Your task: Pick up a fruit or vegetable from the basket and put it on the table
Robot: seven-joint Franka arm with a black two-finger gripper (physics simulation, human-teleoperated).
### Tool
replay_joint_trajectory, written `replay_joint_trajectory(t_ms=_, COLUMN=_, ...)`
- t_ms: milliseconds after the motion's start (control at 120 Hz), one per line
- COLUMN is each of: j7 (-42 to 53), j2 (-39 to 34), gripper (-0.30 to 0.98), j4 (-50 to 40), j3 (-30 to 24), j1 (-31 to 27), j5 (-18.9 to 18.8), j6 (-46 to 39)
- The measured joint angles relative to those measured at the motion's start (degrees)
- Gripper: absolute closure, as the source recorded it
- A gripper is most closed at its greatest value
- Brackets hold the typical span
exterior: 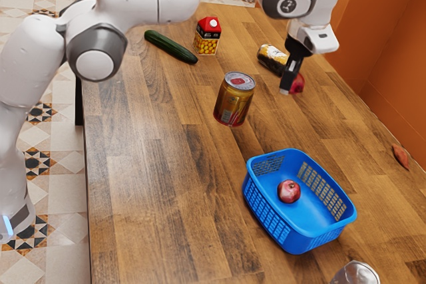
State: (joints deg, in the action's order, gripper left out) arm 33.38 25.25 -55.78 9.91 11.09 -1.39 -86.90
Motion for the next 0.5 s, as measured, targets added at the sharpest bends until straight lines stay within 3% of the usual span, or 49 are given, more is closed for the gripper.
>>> replay_joint_trajectory(t_ms=50, j7=0.3, j2=-0.25, gripper=0.36, j4=-0.01, j3=-0.11, j1=0.0, j5=-0.01, j6=0.12)
replay_joint_trajectory(t_ms=125, j7=0.69, j2=-0.39, gripper=0.21, j4=-0.05, j3=-0.34, j1=0.01, j5=0.19, j6=0.44)
replay_joint_trajectory(t_ms=225, j7=1.15, j2=-0.68, gripper=0.1, j4=-0.05, j3=-0.45, j1=0.0, j5=0.41, j6=0.81)
replay_joint_trajectory(t_ms=500, j7=2.11, j2=-2.18, gripper=0.01, j4=-0.22, j3=-0.45, j1=0.05, j5=2.09, j6=1.23)
